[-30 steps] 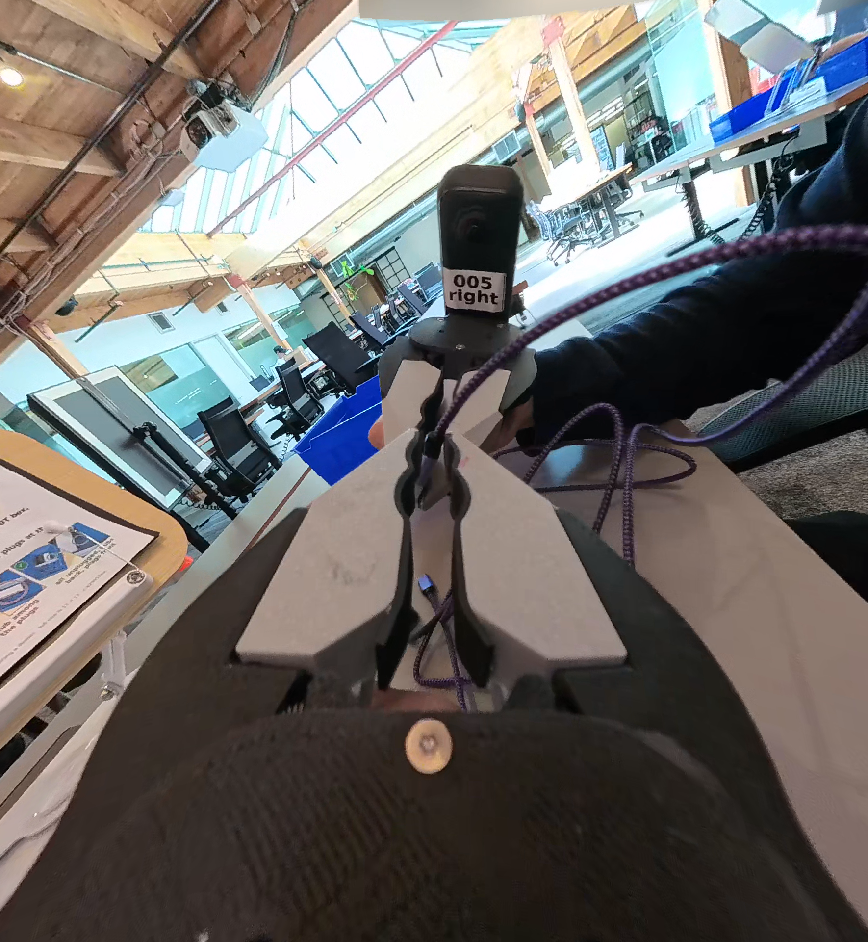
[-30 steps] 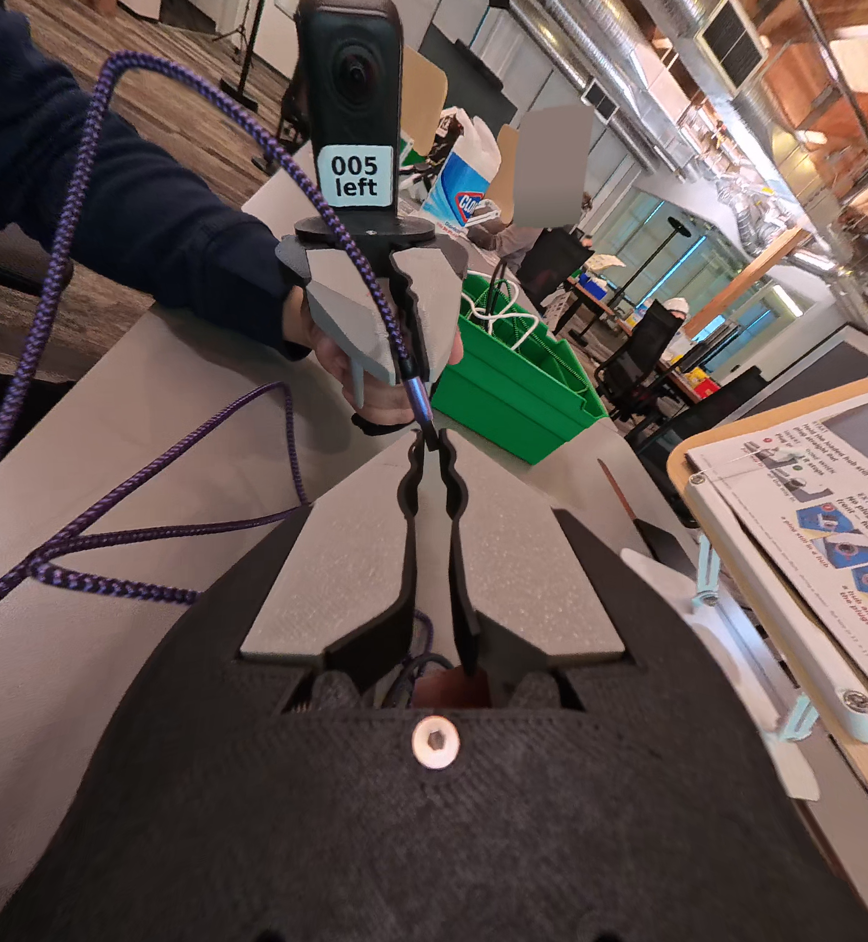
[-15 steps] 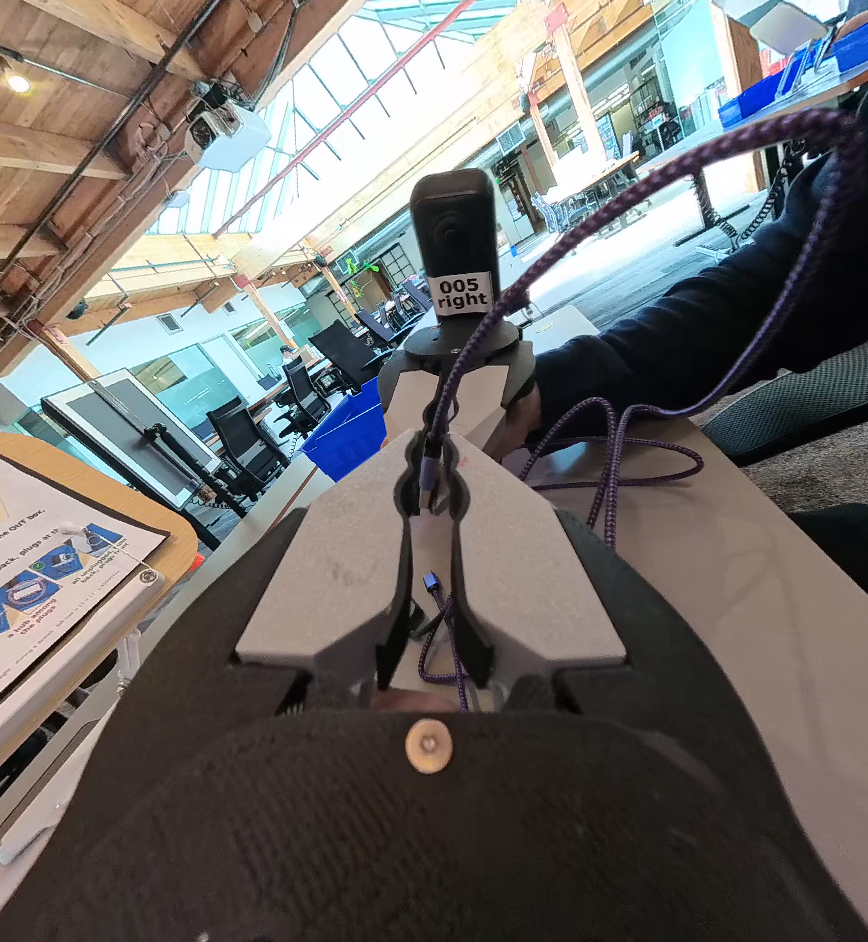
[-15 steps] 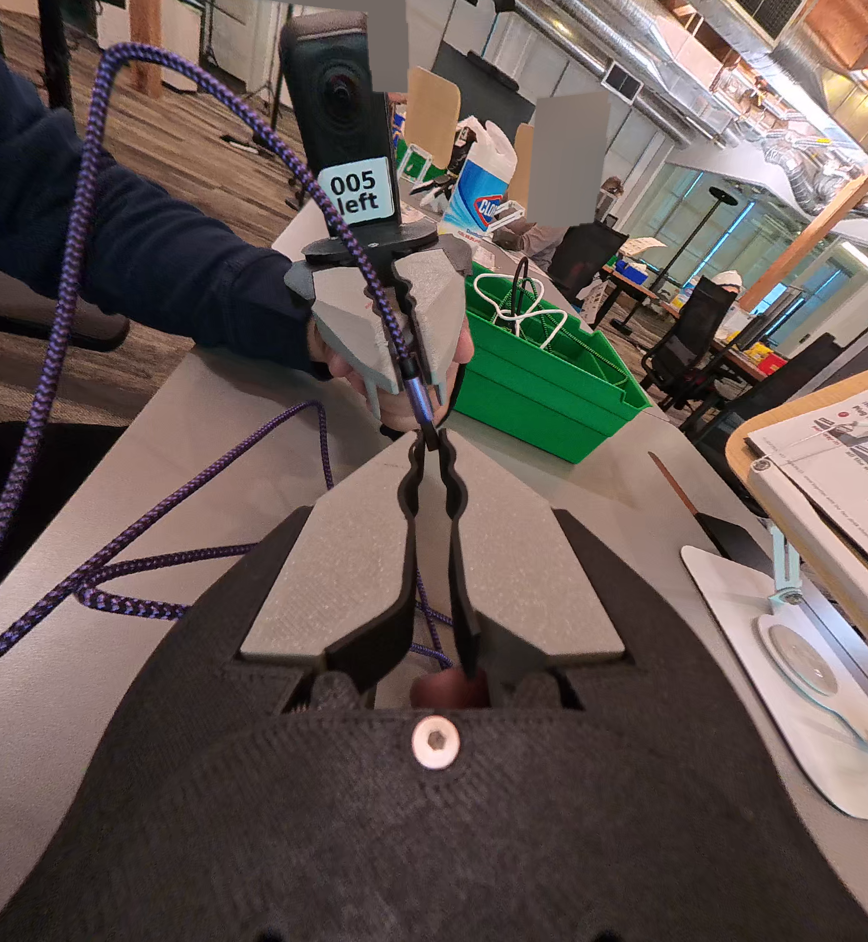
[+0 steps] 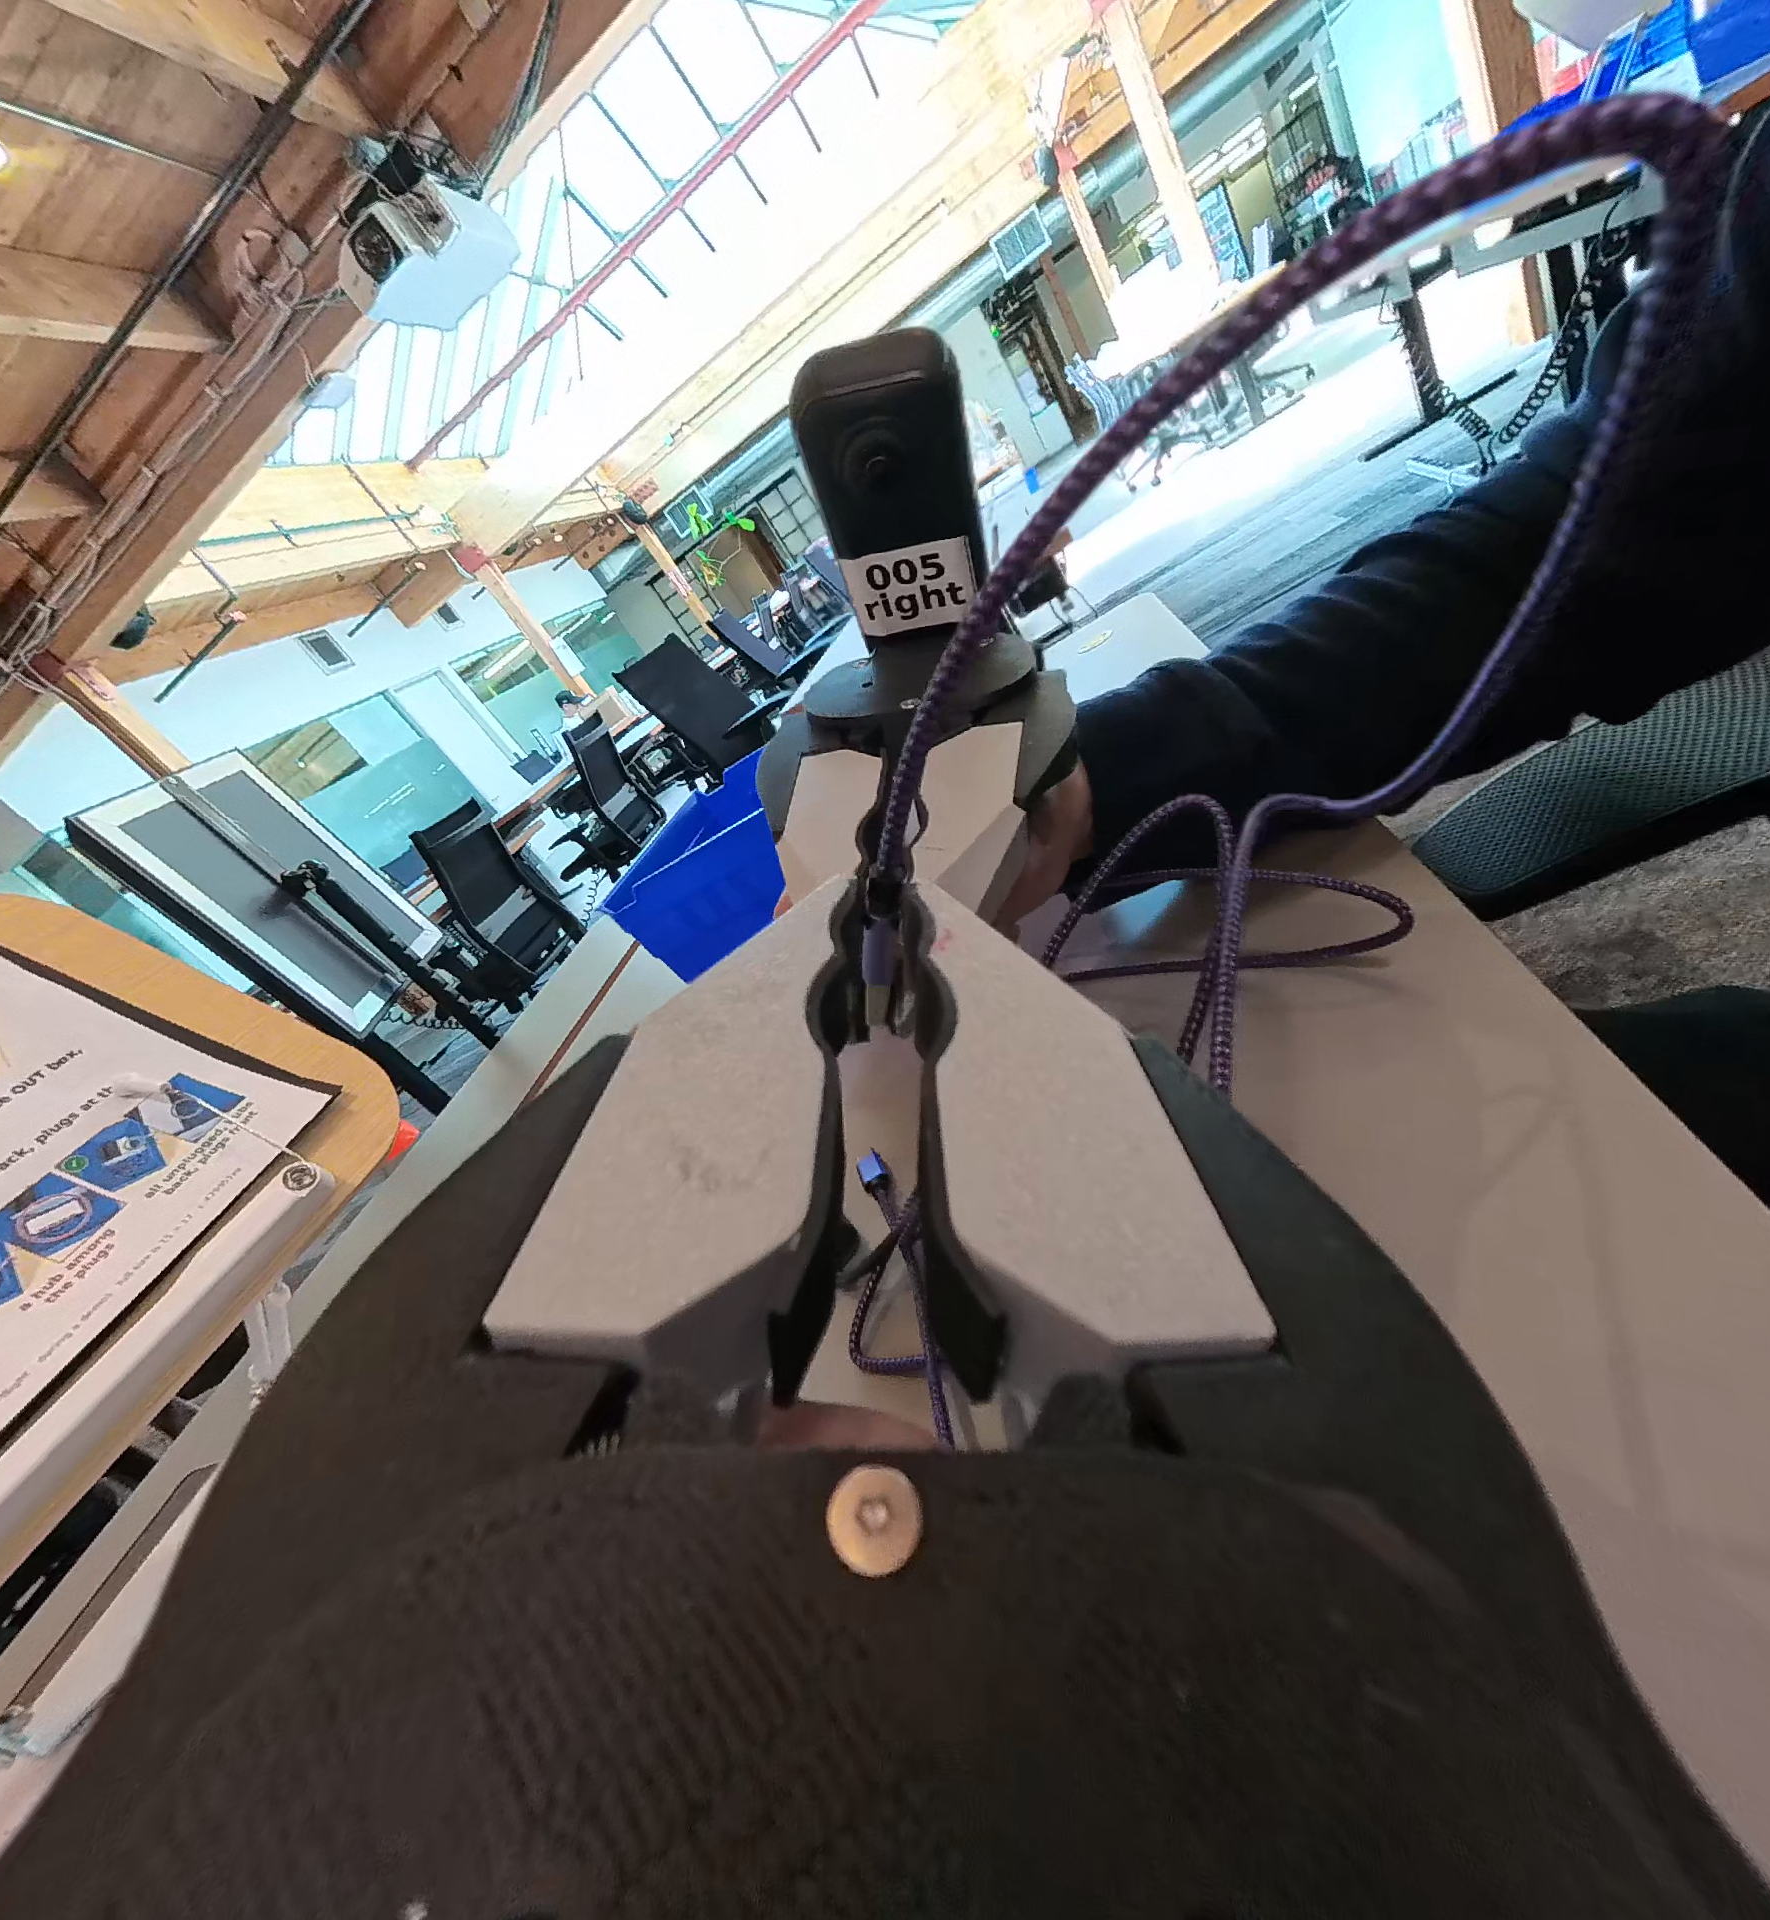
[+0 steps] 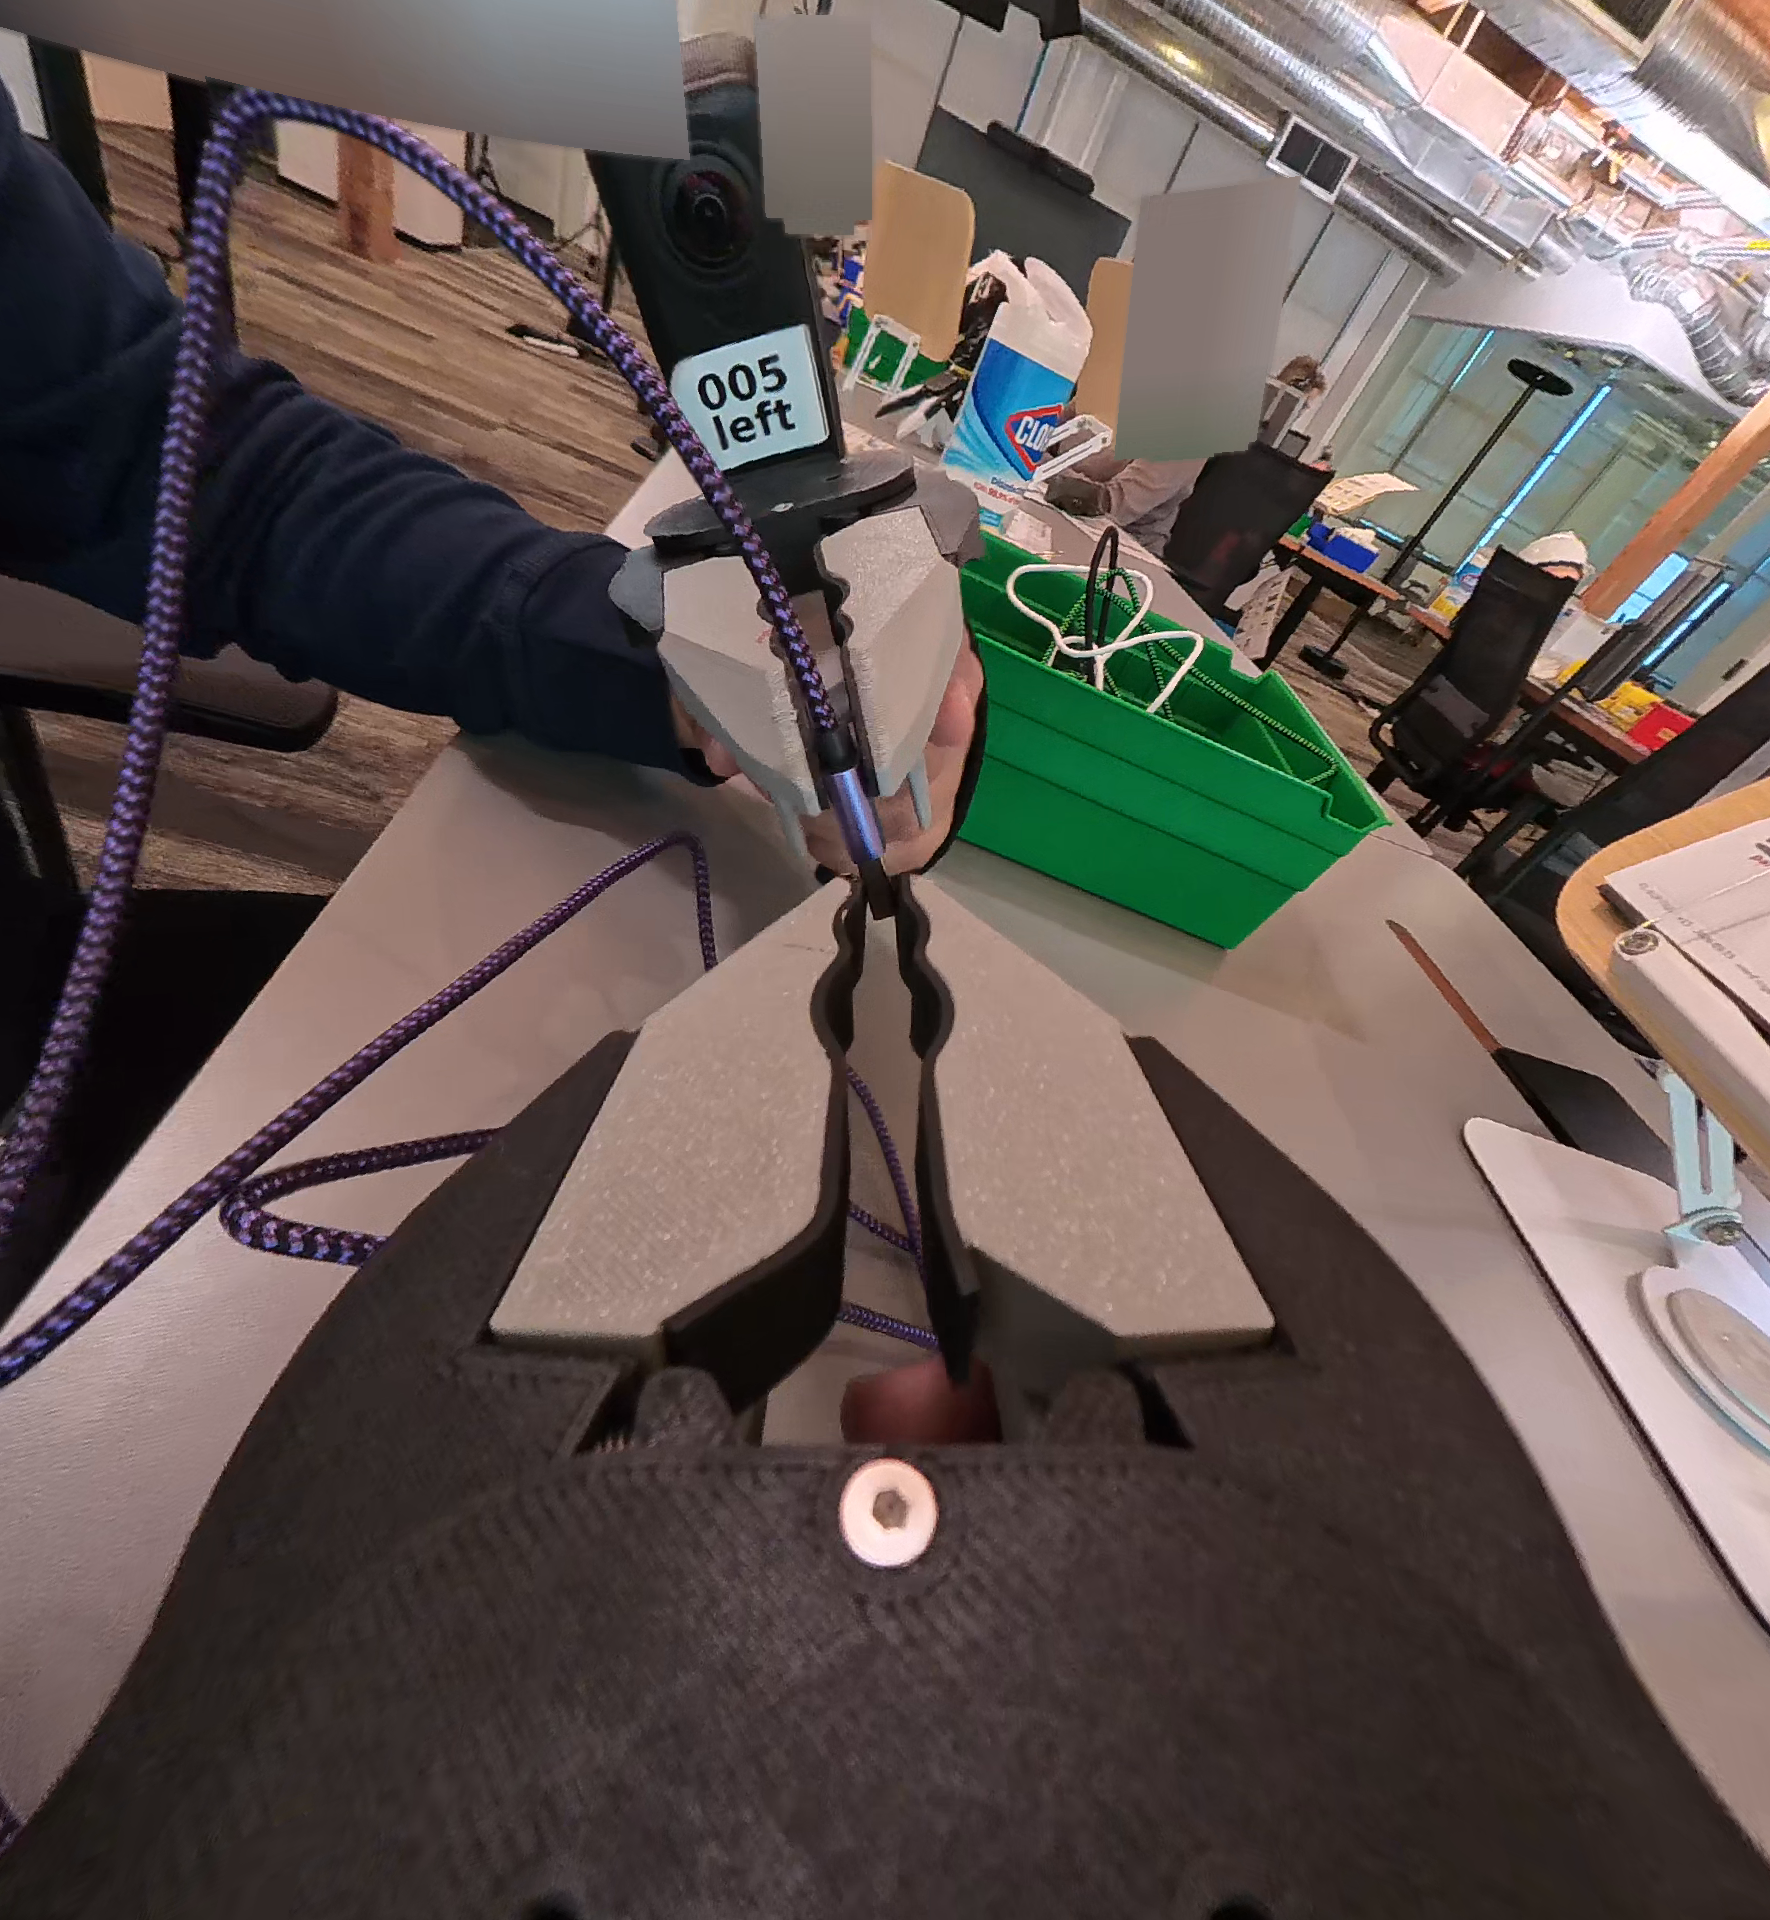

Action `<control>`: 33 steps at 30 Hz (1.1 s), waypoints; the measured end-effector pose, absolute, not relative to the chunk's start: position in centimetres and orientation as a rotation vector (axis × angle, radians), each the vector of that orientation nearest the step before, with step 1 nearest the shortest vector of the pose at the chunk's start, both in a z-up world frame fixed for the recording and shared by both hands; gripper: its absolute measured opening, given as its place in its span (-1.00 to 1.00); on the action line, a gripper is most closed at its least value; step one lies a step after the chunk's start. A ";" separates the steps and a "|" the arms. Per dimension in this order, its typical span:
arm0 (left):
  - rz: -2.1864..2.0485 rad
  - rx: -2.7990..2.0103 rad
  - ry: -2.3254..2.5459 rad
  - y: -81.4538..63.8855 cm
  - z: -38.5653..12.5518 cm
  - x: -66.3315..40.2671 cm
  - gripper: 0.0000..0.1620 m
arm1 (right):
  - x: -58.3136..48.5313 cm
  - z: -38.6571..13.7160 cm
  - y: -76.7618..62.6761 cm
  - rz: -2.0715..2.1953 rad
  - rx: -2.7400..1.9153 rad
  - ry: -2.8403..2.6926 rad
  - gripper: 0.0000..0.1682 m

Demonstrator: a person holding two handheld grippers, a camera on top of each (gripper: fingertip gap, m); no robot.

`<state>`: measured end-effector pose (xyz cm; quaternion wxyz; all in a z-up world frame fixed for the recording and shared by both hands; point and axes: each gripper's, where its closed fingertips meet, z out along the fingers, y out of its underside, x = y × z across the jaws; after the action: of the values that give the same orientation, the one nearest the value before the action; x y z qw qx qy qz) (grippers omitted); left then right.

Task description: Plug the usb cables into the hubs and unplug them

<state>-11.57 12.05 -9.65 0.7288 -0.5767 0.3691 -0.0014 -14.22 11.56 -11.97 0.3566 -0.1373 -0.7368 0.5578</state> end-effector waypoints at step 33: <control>0.044 -1.305 0.917 11.6 -11.7 -10.4 -0.96 | -18.9 -22.4 31.9 0.024 -0.621 -2.643 -0.37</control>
<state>-10.35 11.64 -11.67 0.6982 -0.5856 0.4113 0.0195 -18.95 31.94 -22.37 0.2114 -0.2236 -0.9514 0.0087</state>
